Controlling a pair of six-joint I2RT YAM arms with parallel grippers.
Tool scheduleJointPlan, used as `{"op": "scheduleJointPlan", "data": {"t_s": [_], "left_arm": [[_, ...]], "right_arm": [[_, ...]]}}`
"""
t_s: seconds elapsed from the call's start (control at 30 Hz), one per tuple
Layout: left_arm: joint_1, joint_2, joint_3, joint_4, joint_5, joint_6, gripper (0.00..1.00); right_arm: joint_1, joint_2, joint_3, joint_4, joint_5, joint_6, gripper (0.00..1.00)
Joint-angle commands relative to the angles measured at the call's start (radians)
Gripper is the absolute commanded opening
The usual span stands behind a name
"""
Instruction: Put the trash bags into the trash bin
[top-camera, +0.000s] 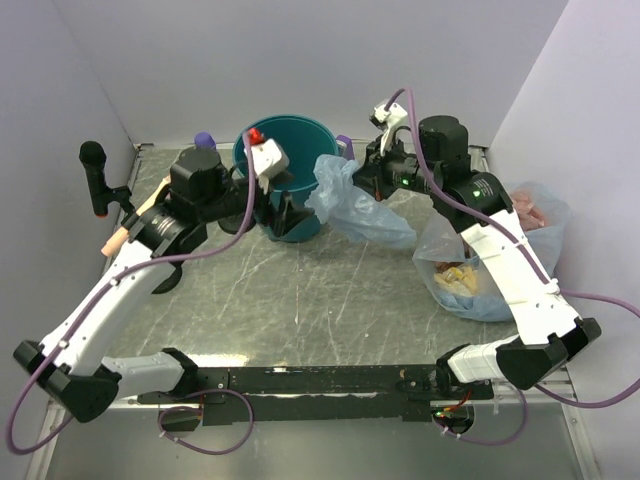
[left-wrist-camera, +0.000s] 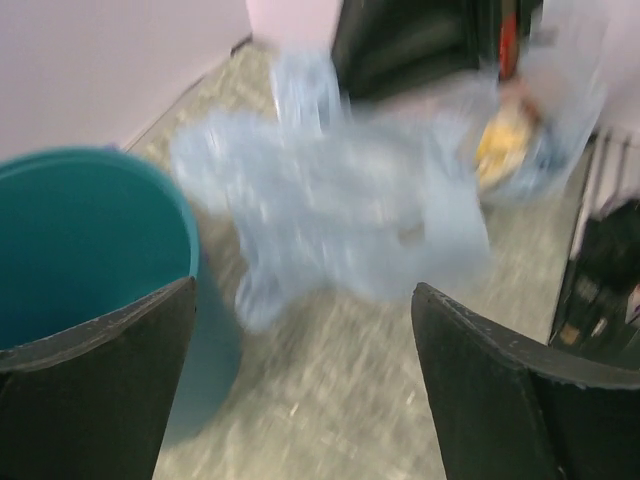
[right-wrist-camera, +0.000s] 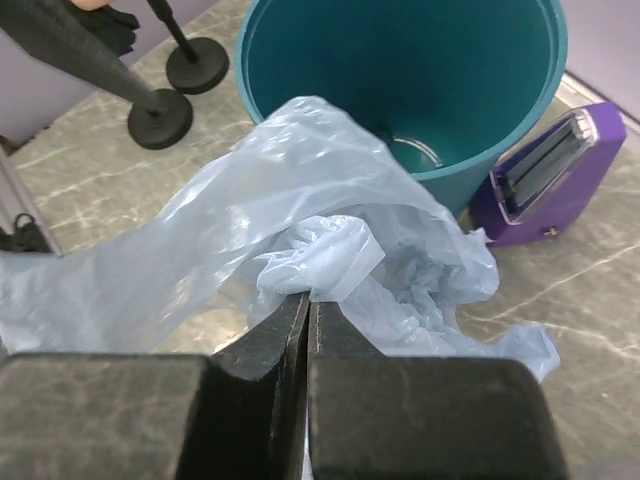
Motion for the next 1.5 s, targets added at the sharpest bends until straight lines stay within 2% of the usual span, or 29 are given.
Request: {"op": "scheduleJointPlan", "data": {"t_s": [0.0,0.23,0.37,0.5,0.6,0.73,0.83,0.93,1.0,1.03,1.07,1.2,1.3,1.37,1.47], "left_arm": [[-0.025,0.071,0.059,0.150,0.020,-0.213,0.93],[-0.085,0.152,0.111,0.141,-0.035,-0.168,0.91],[-0.083,0.143,0.110,0.145,0.036,-0.145,0.92],[-0.083,0.151,0.136,0.118,0.106,0.019,0.94],[-0.082,0.192,0.177,0.087,0.134,0.060,0.93],[-0.103,0.292,0.217,0.127,-0.172,-0.030,0.84],[-0.102,0.315,0.223,0.148,-0.286,-0.013,0.75],[-0.094,0.307,0.203,0.164,-0.351,0.026,0.54],[-0.068,0.286,0.188,0.165,-0.362,0.024,0.39],[-0.045,0.275,0.177,0.165,-0.359,0.008,0.26],[-0.027,0.258,0.166,0.167,-0.354,-0.016,0.21],[0.056,0.211,0.116,0.182,-0.332,-0.111,0.14],[0.076,0.186,0.084,0.190,-0.310,-0.173,0.08],[0.087,0.171,0.055,0.211,-0.262,-0.199,0.08],[0.088,0.129,-0.021,0.274,-0.181,-0.210,0.06]], "right_arm": [[0.033,-0.020,-0.004,0.023,0.100,-0.045,0.00],[0.039,-0.033,-0.028,0.044,0.163,-0.045,0.00],[0.039,-0.043,-0.051,0.056,0.206,-0.039,0.00],[0.038,-0.024,-0.039,0.063,0.253,-0.008,0.00],[0.038,0.000,-0.005,0.063,0.256,0.004,0.00],[0.038,0.020,0.021,0.058,0.216,0.007,0.00],[0.039,-0.006,-0.004,0.056,0.200,-0.002,0.00],[0.030,-0.053,-0.043,0.044,0.206,-0.033,0.00],[0.014,-0.111,-0.091,0.033,0.204,-0.069,0.00],[0.006,-0.142,-0.126,0.032,0.206,-0.089,0.00],[0.000,-0.183,-0.164,0.035,0.212,-0.115,0.00],[-0.002,-0.344,-0.325,0.029,0.207,-0.210,0.00],[0.000,-0.420,-0.408,-0.002,0.163,-0.284,0.00],[0.001,-0.455,-0.430,-0.031,0.114,-0.327,0.00],[0.003,-0.457,-0.403,-0.182,-0.013,-0.416,0.02]]}}
